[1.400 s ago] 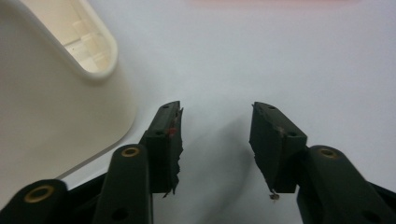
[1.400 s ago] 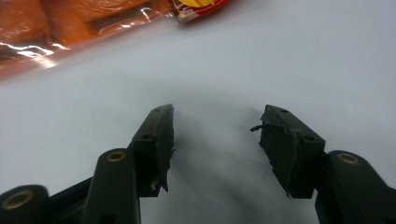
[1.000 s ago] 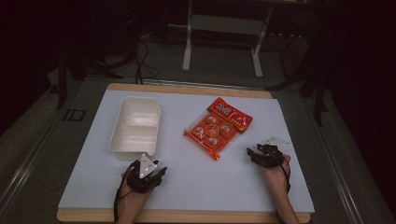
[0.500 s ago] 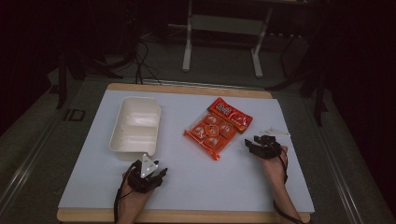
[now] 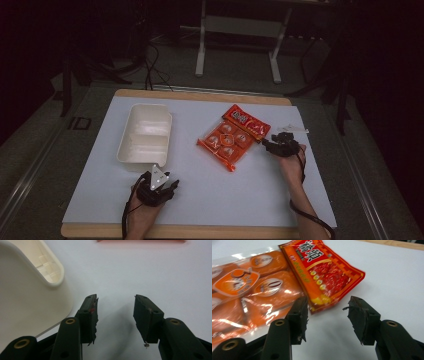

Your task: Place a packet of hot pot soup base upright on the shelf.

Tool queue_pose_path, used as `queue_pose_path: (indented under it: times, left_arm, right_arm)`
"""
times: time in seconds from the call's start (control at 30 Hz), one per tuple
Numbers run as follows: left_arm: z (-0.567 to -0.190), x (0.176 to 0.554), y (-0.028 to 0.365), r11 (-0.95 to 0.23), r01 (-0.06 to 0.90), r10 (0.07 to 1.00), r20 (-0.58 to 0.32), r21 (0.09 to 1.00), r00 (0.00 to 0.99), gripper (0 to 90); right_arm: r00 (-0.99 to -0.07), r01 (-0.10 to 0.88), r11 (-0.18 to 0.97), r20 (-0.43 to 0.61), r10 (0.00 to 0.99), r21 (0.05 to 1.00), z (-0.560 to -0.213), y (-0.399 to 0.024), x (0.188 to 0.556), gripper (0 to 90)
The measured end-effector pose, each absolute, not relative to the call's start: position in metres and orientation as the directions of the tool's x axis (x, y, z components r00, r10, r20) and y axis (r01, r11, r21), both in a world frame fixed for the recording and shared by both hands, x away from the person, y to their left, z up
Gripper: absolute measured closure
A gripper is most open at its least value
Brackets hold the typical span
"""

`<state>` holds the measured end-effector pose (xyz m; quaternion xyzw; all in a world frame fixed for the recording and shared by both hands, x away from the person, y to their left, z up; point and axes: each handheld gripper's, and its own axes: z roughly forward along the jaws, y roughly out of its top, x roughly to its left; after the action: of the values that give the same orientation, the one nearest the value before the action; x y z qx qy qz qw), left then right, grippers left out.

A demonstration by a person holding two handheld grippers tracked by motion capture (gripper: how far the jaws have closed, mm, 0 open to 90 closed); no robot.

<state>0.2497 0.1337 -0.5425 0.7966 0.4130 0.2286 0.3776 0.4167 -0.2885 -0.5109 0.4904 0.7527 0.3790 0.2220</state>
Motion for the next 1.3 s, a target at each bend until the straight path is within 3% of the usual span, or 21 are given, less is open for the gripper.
queue_pose_path:
  times: [0.83,0.97,1.0,1.03,1.07,1.3]
  left_arm:
    - [-0.542,0.25,0.134,-0.364,0.488,0.832,0.04,0.794,0.554,54.3]
    - [-0.542,0.25,0.134,-0.363,0.488,0.832,0.04,0.794,0.554,54.3]
    - [-0.542,0.25,0.134,-0.363,0.487,0.832,0.041,0.794,0.554,54.3]
    - [-0.542,0.25,0.134,-0.363,0.487,0.832,0.041,0.794,0.554,54.3]
    - [-0.542,0.25,0.134,-0.364,0.487,0.832,0.042,0.794,0.553,54.3]
    - [-0.542,0.25,0.134,-0.363,0.486,0.832,0.041,0.795,0.554,54.2]
  right_arm:
    - [-0.248,0.688,0.016,0.214,0.945,0.725,-0.521,-0.293,0.476,48.6]
    - [-0.262,0.709,0.009,0.252,0.931,0.705,-0.524,-0.289,0.482,61.5]
    - [-0.273,0.721,0.043,0.227,0.935,0.692,-0.524,-0.285,0.483,73.9]
    - [-0.273,0.721,0.043,0.227,0.935,0.692,-0.524,-0.285,0.483,73.9]
    - [-0.28,0.719,0.065,0.202,0.938,0.692,-0.524,-0.281,0.482,86.5]
    - [-0.324,0.702,0.162,0.109,0.94,0.693,-0.51,-0.273,0.473,90.0]
